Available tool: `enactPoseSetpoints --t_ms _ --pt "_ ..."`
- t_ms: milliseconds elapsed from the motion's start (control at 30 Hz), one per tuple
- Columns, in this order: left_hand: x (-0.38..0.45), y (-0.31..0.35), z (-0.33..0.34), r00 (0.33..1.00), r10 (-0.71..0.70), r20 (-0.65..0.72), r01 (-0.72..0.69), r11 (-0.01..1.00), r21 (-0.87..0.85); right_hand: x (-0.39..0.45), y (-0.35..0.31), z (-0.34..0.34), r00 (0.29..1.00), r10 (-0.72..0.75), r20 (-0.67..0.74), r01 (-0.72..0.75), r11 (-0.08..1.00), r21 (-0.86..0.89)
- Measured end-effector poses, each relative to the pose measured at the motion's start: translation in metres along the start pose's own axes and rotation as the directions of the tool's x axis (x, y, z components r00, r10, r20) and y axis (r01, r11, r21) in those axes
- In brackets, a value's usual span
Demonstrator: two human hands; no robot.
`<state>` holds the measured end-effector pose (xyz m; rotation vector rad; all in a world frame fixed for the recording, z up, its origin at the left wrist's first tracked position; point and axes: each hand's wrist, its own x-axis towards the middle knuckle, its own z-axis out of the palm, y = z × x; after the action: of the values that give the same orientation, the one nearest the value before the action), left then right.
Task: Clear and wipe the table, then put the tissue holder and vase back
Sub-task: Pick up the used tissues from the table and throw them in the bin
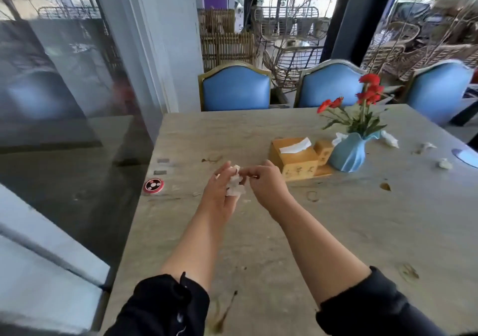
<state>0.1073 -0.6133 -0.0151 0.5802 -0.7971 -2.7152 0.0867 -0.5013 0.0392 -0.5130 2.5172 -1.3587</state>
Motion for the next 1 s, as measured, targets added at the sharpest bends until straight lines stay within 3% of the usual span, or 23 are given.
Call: enactPoseSetpoints --t_ms 267,333,400,467,500,700,800,867,1000 --pt "-0.134 -0.095 0.069 0.999 -0.028 -0.028 0.032 0.986 0.162 -0.163 0.05 -0.108 0.964 0.23 -0.129 -0.163 0.904 0.394" --pt "-0.161 -0.12 0.088 0.999 -0.027 0.03 0.02 0.979 0.203 -0.189 0.068 -0.129 0.953 0.282 -0.109 -0.175 0.807 0.564" --pt "-0.183 -0.145 0.108 0.996 0.002 0.086 -0.03 0.947 0.32 -0.206 0.083 -0.149 0.937 0.349 -0.032 -0.191 0.584 0.789" --pt "-0.203 -0.172 0.13 0.986 0.066 0.156 -0.134 0.869 0.477 -0.217 0.095 -0.169 0.932 0.36 0.045 -0.186 0.366 0.912" --pt "-0.212 -0.184 0.14 0.976 0.104 0.193 -0.195 0.814 0.548 -0.218 0.1 -0.178 0.93 0.361 0.065 -0.186 0.309 0.933" --pt "-0.215 -0.246 0.198 0.894 0.184 0.409 -0.435 0.574 0.693 -0.212 0.129 -0.241 0.936 0.346 0.066 -0.133 0.173 0.976" --pt "-0.188 -0.275 0.22 0.806 0.196 0.558 -0.586 0.395 0.708 -0.196 0.153 -0.277 0.942 0.318 0.109 -0.128 0.038 0.991" --pt "-0.166 -0.295 0.238 0.752 0.174 0.635 -0.656 0.29 0.697 -0.18 0.171 -0.301 0.947 0.305 0.106 -0.12 0.025 0.993" --pt "-0.126 -0.334 0.295 0.776 0.036 0.63 -0.625 0.174 0.761 -0.134 0.213 -0.357 0.95 0.304 0.068 -0.079 0.025 0.997"
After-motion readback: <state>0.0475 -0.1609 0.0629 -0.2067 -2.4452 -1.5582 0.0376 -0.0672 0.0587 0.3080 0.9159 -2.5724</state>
